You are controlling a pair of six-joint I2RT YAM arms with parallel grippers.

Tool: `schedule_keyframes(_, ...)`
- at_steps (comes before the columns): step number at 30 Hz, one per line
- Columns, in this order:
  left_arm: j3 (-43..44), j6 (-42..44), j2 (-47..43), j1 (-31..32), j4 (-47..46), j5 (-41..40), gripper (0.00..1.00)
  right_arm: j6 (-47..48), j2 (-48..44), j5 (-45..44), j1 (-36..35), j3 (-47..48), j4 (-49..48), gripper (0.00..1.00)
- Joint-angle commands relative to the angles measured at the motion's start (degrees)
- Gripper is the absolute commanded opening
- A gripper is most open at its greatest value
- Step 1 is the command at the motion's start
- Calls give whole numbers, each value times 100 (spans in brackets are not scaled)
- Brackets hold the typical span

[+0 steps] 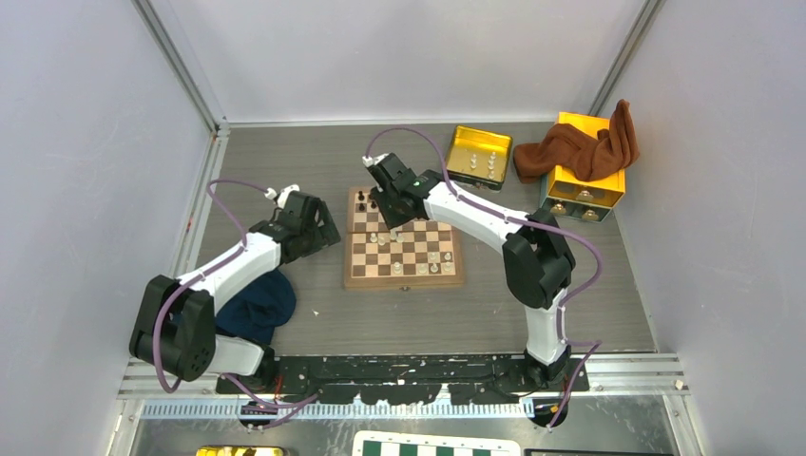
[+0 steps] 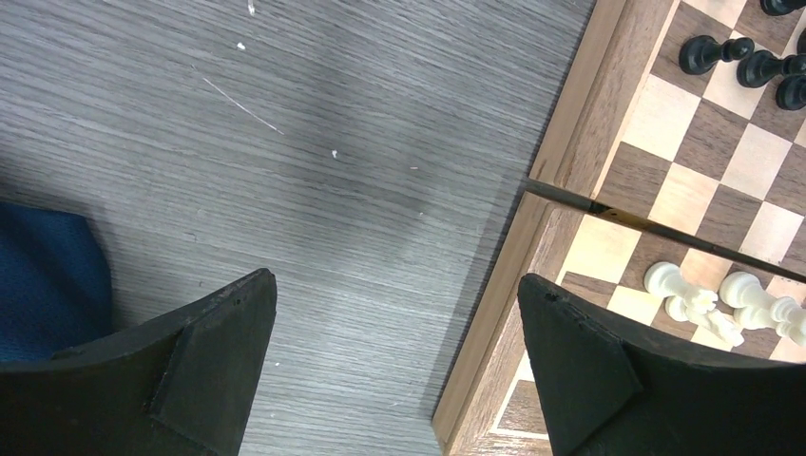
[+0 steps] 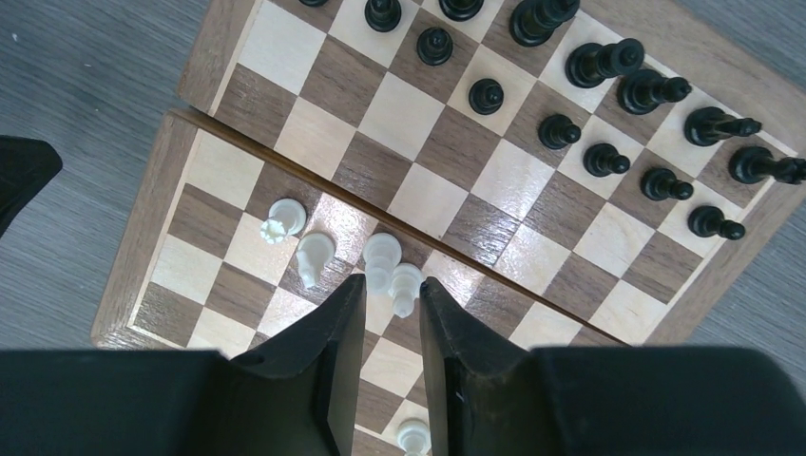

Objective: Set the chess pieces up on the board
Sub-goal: Pick up the chess piece from the chessboard.

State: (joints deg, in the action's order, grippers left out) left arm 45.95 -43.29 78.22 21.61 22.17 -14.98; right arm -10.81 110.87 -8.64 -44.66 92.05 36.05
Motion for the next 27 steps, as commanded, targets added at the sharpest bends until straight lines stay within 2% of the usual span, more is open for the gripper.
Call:
schedule_keyframes(1, 110, -39, -249, -34, -3, -99, 99, 62, 66, 131, 9, 242, -100, 33)
schedule_keyframes(20, -16, -75, -403, -34, 31, -84, 98, 62, 346, 299, 17, 164, -184, 31)
schedule_keyframes(27, 5, -75, -355, -34, 9, -84, 98, 69, 407, 350, 46, 195, -150, 26)
